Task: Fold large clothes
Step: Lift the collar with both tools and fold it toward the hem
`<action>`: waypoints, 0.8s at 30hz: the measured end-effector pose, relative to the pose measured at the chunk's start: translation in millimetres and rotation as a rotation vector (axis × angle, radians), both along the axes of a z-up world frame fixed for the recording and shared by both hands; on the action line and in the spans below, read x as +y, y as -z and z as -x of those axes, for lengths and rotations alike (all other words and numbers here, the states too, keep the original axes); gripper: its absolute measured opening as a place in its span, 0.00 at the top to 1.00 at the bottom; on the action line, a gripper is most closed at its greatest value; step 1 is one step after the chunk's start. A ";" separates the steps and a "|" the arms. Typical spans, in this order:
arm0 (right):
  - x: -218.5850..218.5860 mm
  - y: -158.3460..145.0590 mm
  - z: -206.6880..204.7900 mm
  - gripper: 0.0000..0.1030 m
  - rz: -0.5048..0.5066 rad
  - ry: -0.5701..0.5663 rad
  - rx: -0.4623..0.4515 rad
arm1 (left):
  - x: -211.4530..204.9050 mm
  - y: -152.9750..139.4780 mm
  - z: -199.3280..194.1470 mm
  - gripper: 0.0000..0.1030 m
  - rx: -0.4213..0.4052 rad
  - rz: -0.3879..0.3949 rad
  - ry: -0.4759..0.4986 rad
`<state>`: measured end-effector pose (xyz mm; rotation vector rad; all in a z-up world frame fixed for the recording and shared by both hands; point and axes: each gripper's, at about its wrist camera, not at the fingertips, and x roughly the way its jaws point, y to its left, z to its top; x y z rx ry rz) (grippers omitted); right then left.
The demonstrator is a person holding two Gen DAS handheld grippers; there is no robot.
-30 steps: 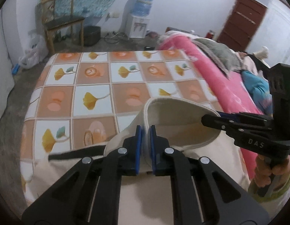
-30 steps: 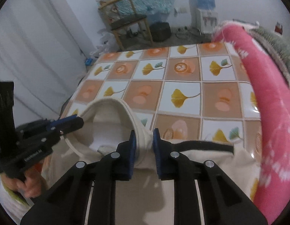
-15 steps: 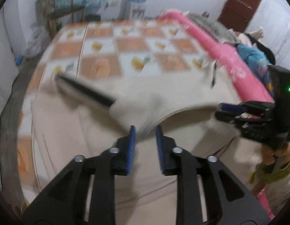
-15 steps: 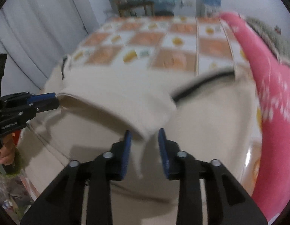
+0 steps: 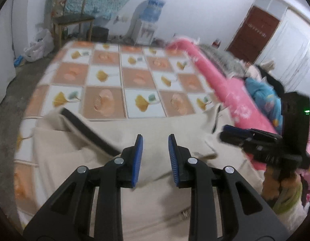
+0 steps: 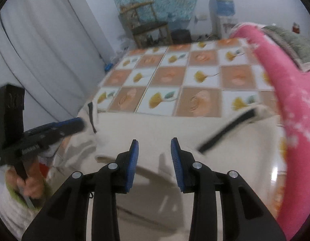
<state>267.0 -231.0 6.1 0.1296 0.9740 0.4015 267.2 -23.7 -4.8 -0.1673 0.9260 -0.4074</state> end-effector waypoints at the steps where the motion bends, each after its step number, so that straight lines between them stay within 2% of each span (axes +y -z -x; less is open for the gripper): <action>1: 8.2 9.9 -3.2 0.68 0.027 -0.004 0.012 | -8.4 13.6 -5.2 0.76 0.021 -0.047 -0.008; 3: 19.7 38.7 -9.4 0.68 0.085 -0.007 0.063 | -15.9 43.4 -10.1 0.76 0.076 -0.139 -0.024; 4: 20.3 50.2 -7.8 0.68 0.112 -0.007 0.085 | -14.1 60.5 -10.5 0.76 0.125 -0.153 -0.027; 5: 19.0 59.8 -6.1 0.68 0.130 -0.014 0.096 | -11.3 62.8 -7.3 0.76 0.108 -0.131 -0.027; 6: 17.0 58.2 -1.7 0.69 0.126 -0.022 0.067 | -7.8 60.7 -2.2 0.76 0.092 -0.118 -0.017; 7: 14.2 55.5 1.0 0.69 0.135 -0.032 0.079 | -3.3 58.2 -1.9 0.76 0.117 -0.104 -0.003; 8: 9.9 52.1 2.1 0.69 0.127 -0.029 0.091 | 6.2 52.2 -2.5 0.76 0.120 -0.057 -0.008; 10: -2.6 36.2 -0.2 0.69 0.057 -0.014 0.091 | 21.2 37.7 -5.4 0.73 0.080 0.031 -0.028; 12: -11.8 20.4 -11.3 0.69 0.041 0.021 0.048 | 39.0 22.2 -19.0 0.69 0.036 0.087 -0.082; 14: -16.5 12.5 -29.6 0.69 0.048 0.058 0.016 | 52.6 20.6 -43.4 0.68 0.066 0.181 -0.102; 15: -17.1 12.8 -36.6 0.69 0.041 0.068 0.010 | 59.7 27.8 -60.3 0.68 0.106 0.228 -0.115; 18: -22.4 28.3 -62.5 0.69 0.110 0.109 0.006 | 74.9 54.9 -83.5 0.68 0.161 0.165 -0.233; 19: -29.3 39.0 -69.2 0.69 0.133 0.129 0.028 | 86.4 67.9 -87.4 0.73 0.188 0.141 -0.286; 20: -41.0 50.2 -73.8 0.69 0.142 0.156 0.054 | 100.4 77.6 -86.5 0.95 0.205 0.179 -0.316; 21: -49.8 57.0 -74.7 0.70 0.142 0.177 0.068 | 113.4 84.1 -83.8 0.98 0.215 0.225 -0.337; 22: -66.4 63.6 -73.4 0.80 0.107 0.197 0.086 | 126.8 88.6 -79.7 0.98 0.223 0.294 -0.344; 23: -83.9 66.9 -71.3 0.90 0.028 0.206 0.101 | 142.0 90.6 -74.2 0.98 0.225 0.360 -0.364; 24: -95.5 67.5 -69.9 0.94 -0.021 0.220 0.111 | 150.1 88.0 -70.7 0.98 0.210 0.364 -0.385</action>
